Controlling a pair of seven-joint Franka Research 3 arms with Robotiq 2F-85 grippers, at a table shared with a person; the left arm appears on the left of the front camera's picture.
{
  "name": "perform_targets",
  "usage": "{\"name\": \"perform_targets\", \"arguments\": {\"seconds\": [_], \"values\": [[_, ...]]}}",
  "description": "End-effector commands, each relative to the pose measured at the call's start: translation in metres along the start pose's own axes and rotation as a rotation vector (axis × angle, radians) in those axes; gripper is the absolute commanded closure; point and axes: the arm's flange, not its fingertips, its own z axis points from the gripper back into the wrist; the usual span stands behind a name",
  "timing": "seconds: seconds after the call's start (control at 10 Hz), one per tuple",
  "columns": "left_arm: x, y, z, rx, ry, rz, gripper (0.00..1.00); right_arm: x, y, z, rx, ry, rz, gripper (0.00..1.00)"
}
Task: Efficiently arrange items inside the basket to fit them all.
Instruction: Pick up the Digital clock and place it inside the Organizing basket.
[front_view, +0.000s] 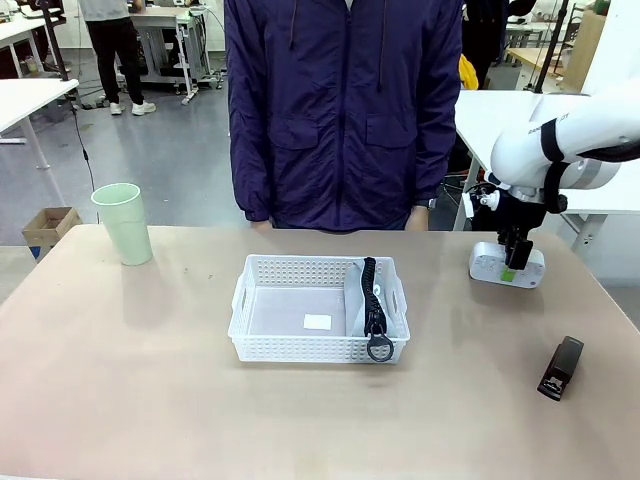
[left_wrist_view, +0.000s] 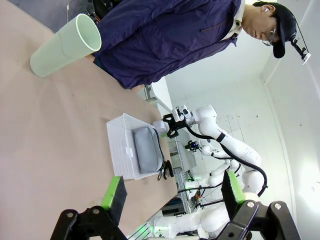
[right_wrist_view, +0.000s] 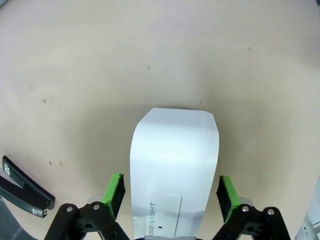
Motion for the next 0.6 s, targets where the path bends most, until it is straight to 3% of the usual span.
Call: {"name": "perform_targets", "arguments": {"seconds": [0.0,0.1,0.3,0.4,0.5], "values": [[-0.0001,-0.0012,-0.0007,-0.021,-0.010,-0.019,0.00,0.0048,-0.0064,0.0016,-0.038,0.019,-0.007,0.57],[-0.0001,-0.0012,-0.0007,-0.021,-0.010,-0.019,0.00,0.0051,-0.0061,0.0016,-0.039,0.017,-0.010,1.00],[-0.0001,-0.0012,-0.0007,-0.021,-0.010,-0.019,0.00,0.0050,-0.0055,0.0015,-0.036,0.022,-0.015,1.00],[-0.0001,-0.0012,-0.0007,-0.021,-0.010,-0.019,0.00,0.0052,-0.0056,0.0013,-0.037,0.028,-0.018,0.84],[-0.0001,-0.0012,-0.0007,-0.021,-0.010,-0.019,0.00,0.0049,-0.0052,0.0012,-0.034,0.029,-0.022,0.94]]}}
